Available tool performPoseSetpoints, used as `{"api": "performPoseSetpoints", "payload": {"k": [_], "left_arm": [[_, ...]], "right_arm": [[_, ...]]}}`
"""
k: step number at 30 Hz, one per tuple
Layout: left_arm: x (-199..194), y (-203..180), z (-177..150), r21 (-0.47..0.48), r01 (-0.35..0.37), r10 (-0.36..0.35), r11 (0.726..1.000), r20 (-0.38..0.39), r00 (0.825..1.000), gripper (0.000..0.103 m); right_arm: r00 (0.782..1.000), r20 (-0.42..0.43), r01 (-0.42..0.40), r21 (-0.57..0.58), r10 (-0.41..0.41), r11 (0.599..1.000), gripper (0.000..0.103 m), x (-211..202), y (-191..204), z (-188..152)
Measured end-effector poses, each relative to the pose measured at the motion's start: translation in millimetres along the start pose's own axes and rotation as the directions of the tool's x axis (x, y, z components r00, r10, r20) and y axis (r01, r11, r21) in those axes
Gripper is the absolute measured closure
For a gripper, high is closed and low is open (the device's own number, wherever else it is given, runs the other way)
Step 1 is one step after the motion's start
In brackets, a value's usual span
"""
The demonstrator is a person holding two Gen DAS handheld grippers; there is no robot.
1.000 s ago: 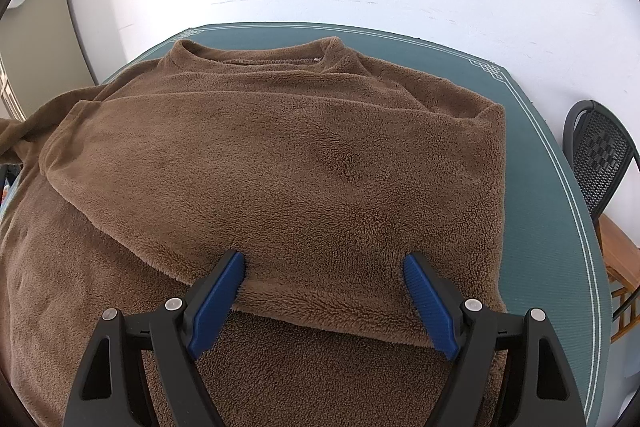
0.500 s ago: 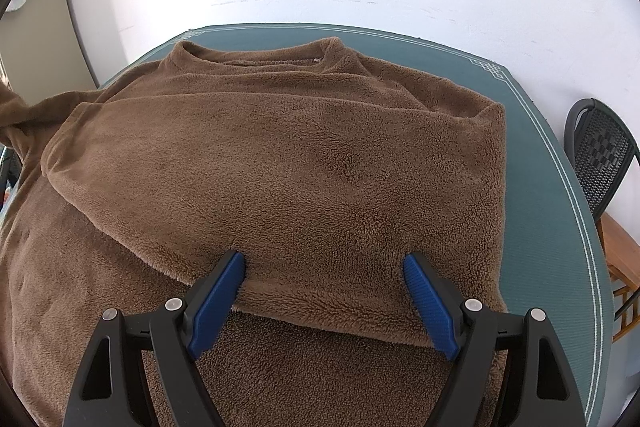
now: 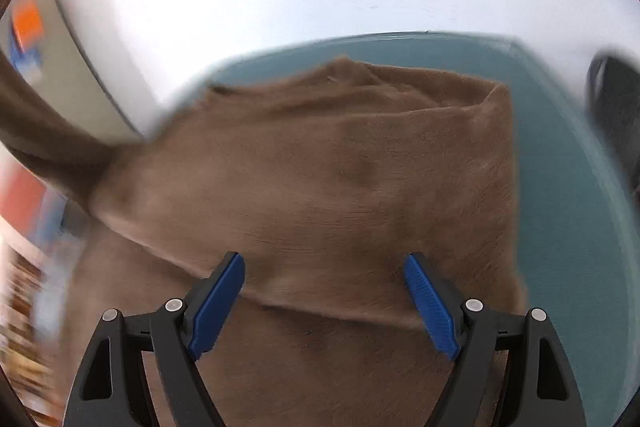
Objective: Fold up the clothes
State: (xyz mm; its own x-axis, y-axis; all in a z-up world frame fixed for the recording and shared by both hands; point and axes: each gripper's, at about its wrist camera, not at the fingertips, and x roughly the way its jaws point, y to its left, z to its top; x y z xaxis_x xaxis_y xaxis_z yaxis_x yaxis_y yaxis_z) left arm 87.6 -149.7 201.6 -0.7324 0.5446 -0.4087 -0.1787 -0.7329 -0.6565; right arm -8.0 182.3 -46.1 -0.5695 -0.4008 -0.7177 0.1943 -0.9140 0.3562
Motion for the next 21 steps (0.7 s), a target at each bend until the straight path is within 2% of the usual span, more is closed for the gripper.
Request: {"api": "performPoseSetpoints", "payload": {"k": [2,3,5,7,10,13,16,19,21], "left_arm": [[13.5,-13.4,-9.6,0.035,-0.003,0.004,0.999,-0.025,1.0,0.095],[20.0,-18.5,-13.5,0.05,-0.005,0.007,0.999,-0.035,0.999,0.095],[33.8,-27.4,-21.9,0.078,-0.015,0.019,0.997,-0.059,0.998,0.095],[47.3,-34.1,-30.5,0.105,-0.026,0.035,0.994,-0.086,0.996,0.095],[61.0,-43.2,-50.6,0.143,-0.039,0.059,0.989,-0.137,0.989,0.095],[75.8,-41.0,-64.4,0.165,-0.045,0.073,0.985,-0.165,0.984,0.095],[81.2,-46.0,-76.1,0.183,-0.044,0.078,0.982,-0.182,0.98,0.095],[76.9,-54.1,-84.1,0.201,-0.045,0.081,0.979,-0.177,0.981,0.095],[77.5,-53.4,-87.7,0.204,-0.041,0.078,0.978,-0.177,0.981,0.095]], "right_arm": [[0.992,0.041,-0.123,0.023,0.122,0.992,0.019,-24.1,7.0,2.4],[0.98,0.073,-0.186,0.018,0.184,0.982,0.019,-39.7,13.2,4.0],[0.944,0.143,-0.299,-0.011,0.298,0.954,0.019,-73.2,28.3,7.7],[0.889,0.222,-0.398,-0.058,0.401,0.915,0.019,-110.0,46.0,12.2],[0.821,0.316,-0.465,-0.114,0.476,0.878,0.019,-150.1,66.8,20.0],[0.785,0.35,-0.49,-0.153,0.511,0.858,0.019,-169.3,88.4,28.3],[0.794,0.316,-0.486,-0.184,0.52,0.854,0.02,-163.8,111.5,31.7],[0.815,0.263,-0.478,-0.2,0.517,0.855,0.031,-147.7,135.0,33.6],[0.836,0.258,-0.444,-0.2,0.484,0.873,0.048,-140.2,142.4,31.8]]}}
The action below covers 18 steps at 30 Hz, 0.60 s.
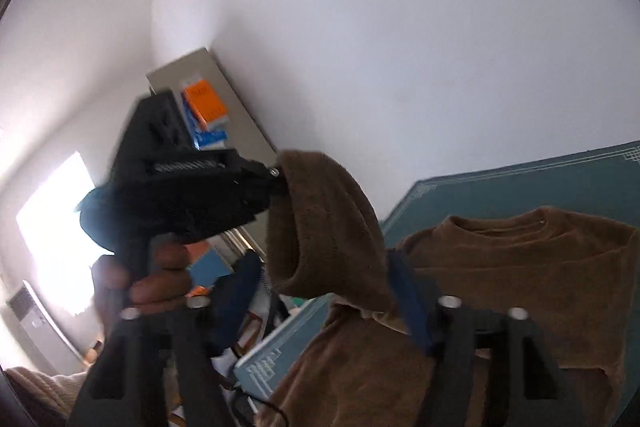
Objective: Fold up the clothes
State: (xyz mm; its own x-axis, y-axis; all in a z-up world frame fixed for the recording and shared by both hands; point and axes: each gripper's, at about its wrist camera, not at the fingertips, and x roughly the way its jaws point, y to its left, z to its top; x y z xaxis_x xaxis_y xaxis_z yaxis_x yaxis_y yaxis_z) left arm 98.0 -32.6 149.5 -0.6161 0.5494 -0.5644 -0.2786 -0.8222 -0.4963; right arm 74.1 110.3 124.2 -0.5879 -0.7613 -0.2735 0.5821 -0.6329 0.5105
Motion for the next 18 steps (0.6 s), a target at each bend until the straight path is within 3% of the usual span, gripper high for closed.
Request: {"api": "performPoseSetpoints", "payload": {"k": [4,7,9,11,14,18], "left_arm": [[1.9,0.2,-7.0,0.01,0.019,-0.019,1.0,-0.016,1.0,0.095],[4.9,-1.4,-15.1,0.026,0.028,-0.027,0.999,-0.029,0.999,0.095],[7.4,-2.6,-21.4,0.038,0.041,-0.039,0.998,-0.052,0.998,0.095],[10.1,-3.5,-27.1,0.048,0.052,-0.049,0.997,-0.073,0.996,0.095],[10.1,-0.5,-34.0,0.059,0.062,-0.057,0.996,-0.086,0.995,0.094],[13.8,14.8,-41.3,0.042,0.081,-0.076,0.996,-0.117,0.99,0.084]], "right_arm": [[0.994,-0.04,0.107,0.012,-0.106,0.994,0.055,15.8,-7.5,-5.3],[0.976,-0.063,0.21,-0.009,-0.21,0.978,0.07,24.5,-12.7,-8.8],[0.97,-0.091,0.225,-0.027,-0.226,0.974,0.086,29.6,-15.1,-10.8],[0.964,-0.103,0.239,-0.054,-0.244,0.969,0.095,32.3,-16.1,-11.0],[0.948,-0.074,0.301,-0.107,-0.31,0.948,0.096,26.3,-18.3,0.0],[0.921,0.011,0.386,-0.157,-0.389,0.909,0.096,20.1,-19.5,31.9]]}}
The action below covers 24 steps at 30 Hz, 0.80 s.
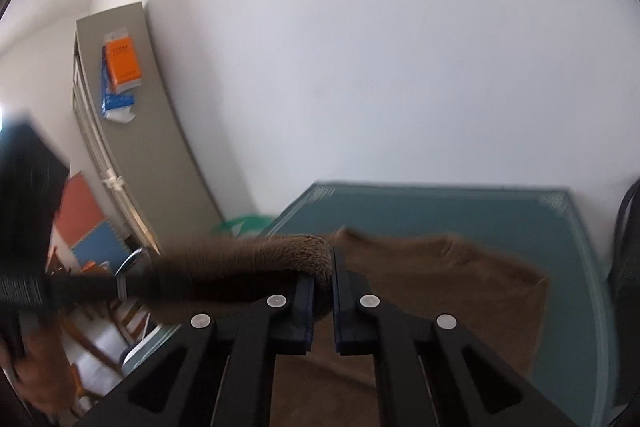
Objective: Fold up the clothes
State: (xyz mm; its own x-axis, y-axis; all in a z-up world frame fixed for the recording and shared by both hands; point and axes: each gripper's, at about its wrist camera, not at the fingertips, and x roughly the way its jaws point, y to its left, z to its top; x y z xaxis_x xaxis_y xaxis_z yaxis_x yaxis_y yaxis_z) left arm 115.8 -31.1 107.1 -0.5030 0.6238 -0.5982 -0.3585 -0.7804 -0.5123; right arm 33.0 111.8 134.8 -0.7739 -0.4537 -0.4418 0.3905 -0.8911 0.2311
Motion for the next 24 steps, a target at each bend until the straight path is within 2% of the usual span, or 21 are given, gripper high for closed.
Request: {"api": "performPoseSetpoints", "payload": {"k": [2,4,5,8,10,13,16,18,21,24], "left_arm": [[2.7,8.1,-3.2,0.002,-0.001,0.001,1.0,-0.013,1.0,0.068],[4.7,17.0,-6.9,0.004,-0.006,0.006,1.0,-0.023,1.0,0.067],[5.7,22.8,-9.4,0.011,0.0,0.0,1.0,-0.032,0.999,0.063],[7.5,47.0,-17.6,-0.007,-0.008,0.007,1.0,-0.048,0.999,0.049],[9.9,67.4,-20.7,-0.032,-0.048,0.046,0.998,-0.045,0.998,0.049],[20.8,110.8,-21.6,-0.094,-0.16,0.157,0.983,-0.042,0.987,0.048],[42.7,156.3,-19.3,-0.173,-0.254,0.242,0.952,-0.088,0.966,0.048],[64.0,185.7,-19.7,-0.215,-0.31,0.284,0.926,-0.142,0.948,0.048],[91.0,221.9,-24.4,-0.254,-0.405,0.356,0.878,-0.218,0.909,0.048],[100.2,244.7,-29.5,-0.287,-0.46,0.402,0.84,-0.238,0.884,0.048]], "right_arm": [[0.996,0.058,0.071,-0.062,-0.067,0.996,0.096,-5.9,8.4,14.7],[0.981,0.143,0.154,-0.134,-0.134,0.979,0.096,-13.5,20.3,24.8],[0.968,0.192,0.193,-0.167,-0.16,0.967,0.096,-18.4,26.1,28.5],[0.957,0.237,0.208,-0.169,-0.165,0.963,0.096,-26.2,25.7,31.9],[0.953,0.245,0.228,-0.181,-0.181,0.957,0.096,-28.2,18.7,24.8],[0.956,0.18,0.263,-0.167,-0.232,0.95,0.096,-18.8,-4.3,6.2],[0.953,0.113,0.298,-0.155,-0.282,0.942,0.096,-9.2,-27.4,-12.4],[0.959,0.044,0.282,-0.135,-0.279,0.95,0.096,0.9,-47.6,-28.1],[0.953,-0.029,0.297,-0.13,-0.303,0.946,0.096,14.0,-75.9,-49.5],[0.952,-0.109,0.277,-0.092,-0.287,0.956,0.095,21.2,-100.2,-64.9]]}}
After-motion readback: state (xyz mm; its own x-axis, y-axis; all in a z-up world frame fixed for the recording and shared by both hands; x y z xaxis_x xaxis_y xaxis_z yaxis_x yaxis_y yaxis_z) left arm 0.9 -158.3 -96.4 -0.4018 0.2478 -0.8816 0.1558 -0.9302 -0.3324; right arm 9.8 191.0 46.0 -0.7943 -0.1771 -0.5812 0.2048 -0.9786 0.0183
